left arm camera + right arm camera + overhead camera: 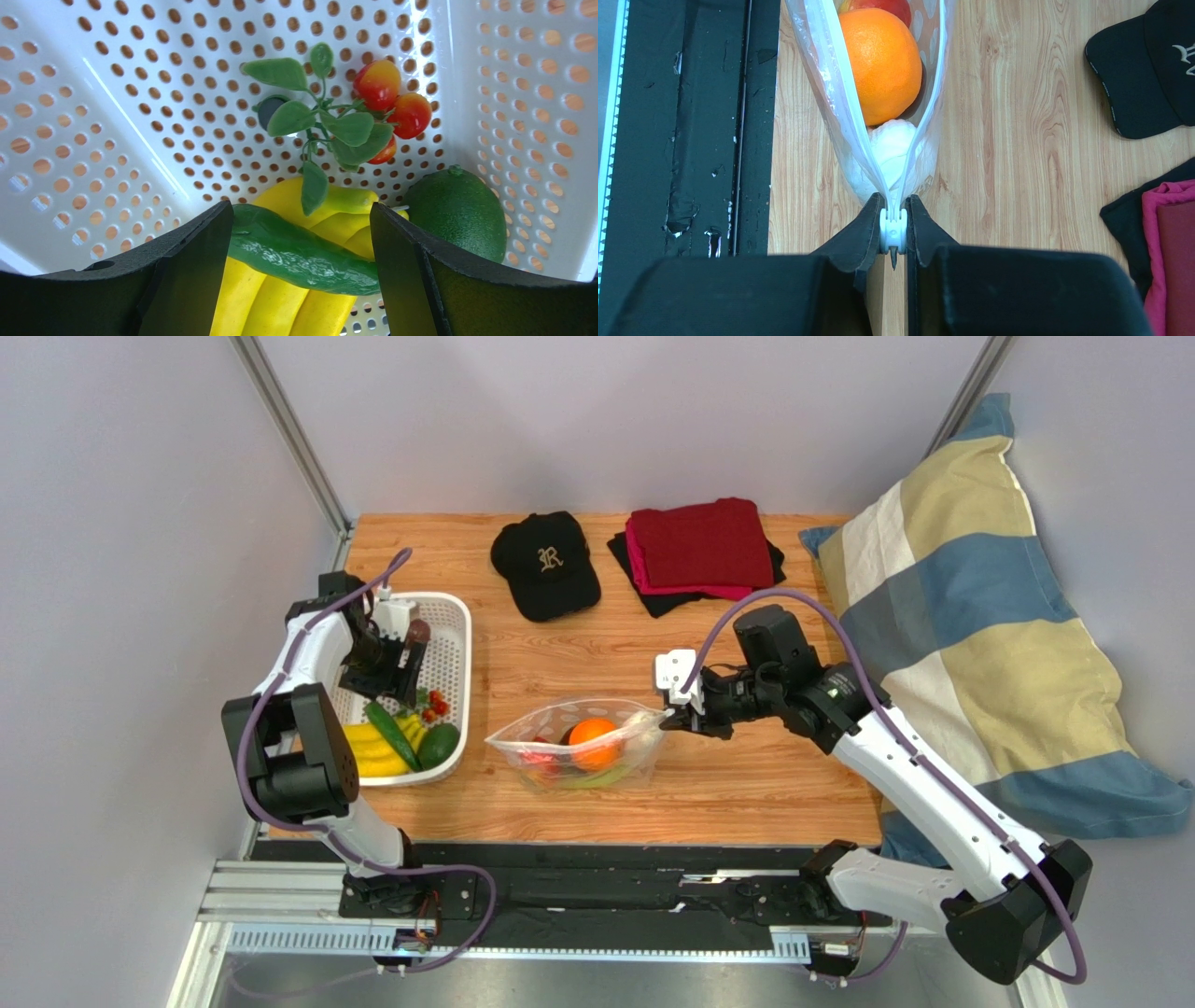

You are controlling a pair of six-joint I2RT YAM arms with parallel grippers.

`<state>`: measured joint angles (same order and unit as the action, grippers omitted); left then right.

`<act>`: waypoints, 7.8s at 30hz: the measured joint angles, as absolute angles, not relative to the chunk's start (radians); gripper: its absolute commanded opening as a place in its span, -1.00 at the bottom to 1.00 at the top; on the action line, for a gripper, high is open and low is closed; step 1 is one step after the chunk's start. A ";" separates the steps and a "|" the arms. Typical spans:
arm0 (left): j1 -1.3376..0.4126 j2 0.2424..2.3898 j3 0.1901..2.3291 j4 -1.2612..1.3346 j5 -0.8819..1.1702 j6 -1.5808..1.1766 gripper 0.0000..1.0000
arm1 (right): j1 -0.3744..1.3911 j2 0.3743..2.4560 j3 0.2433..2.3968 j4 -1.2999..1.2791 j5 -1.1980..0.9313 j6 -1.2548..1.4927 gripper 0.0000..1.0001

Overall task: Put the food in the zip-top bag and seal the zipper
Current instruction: Pick up the fake fruit from the bin, then place the fake fruit in the zipper food storage bag, then zip the zipper food storage bag at the center of the board.

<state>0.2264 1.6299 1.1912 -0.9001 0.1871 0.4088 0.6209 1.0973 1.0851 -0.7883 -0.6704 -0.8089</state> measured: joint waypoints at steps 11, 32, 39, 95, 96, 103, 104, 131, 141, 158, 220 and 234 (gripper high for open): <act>0.231 1.615 1.191 -0.894 0.147 0.364 0.48 | 0.621 1.089 1.074 -0.788 -0.670 -0.809 -1.00; 0.204 1.695 1.322 -0.736 0.239 0.235 0.72 | 0.622 1.090 1.074 -0.789 -0.670 -0.809 -1.00; 0.204 1.860 1.568 -0.666 0.213 0.220 0.69 | 0.622 1.097 1.074 -0.789 -0.670 -0.809 -1.00; -0.510 1.291 1.531 -1.118 0.747 0.157 -0.03 | 0.637 1.128 1.081 -0.788 -0.670 -0.807 -1.00; -0.514 1.291 1.517 -1.127 0.749 0.157 0.00 | 0.639 1.128 1.081 -0.788 -0.670 -0.807 -1.00; -0.522 1.296 1.467 -1.146 0.662 0.146 0.43 | 0.646 1.128 1.081 -0.788 -0.666 -0.802 -1.00; -0.522 1.297 1.466 -1.145 0.648 0.145 0.46 | 0.647 1.128 1.081 -0.788 -0.665 -0.802 -1.00; -0.583 1.339 1.467 -1.200 0.541 0.184 0.98 | 0.661 1.139 1.092 -0.788 -0.656 -0.783 -1.00; -0.582 1.123 1.428 -0.994 0.630 0.213 0.98 | 0.661 1.139 1.094 -0.788 -0.655 -0.783 -1.00; -0.767 1.097 1.024 -0.315 0.695 0.345 0.80 | 0.674 1.139 1.096 -0.780 -0.657 -0.772 -1.00; -0.841 1.180 1.002 -0.226 0.575 0.387 -1.00 | 0.671 0.965 0.864 -0.368 -0.565 -0.486 -0.84; -0.842 1.215 1.077 -0.225 0.559 0.336 -0.13 | 0.671 0.963 0.863 -0.369 -0.585 -0.498 -1.00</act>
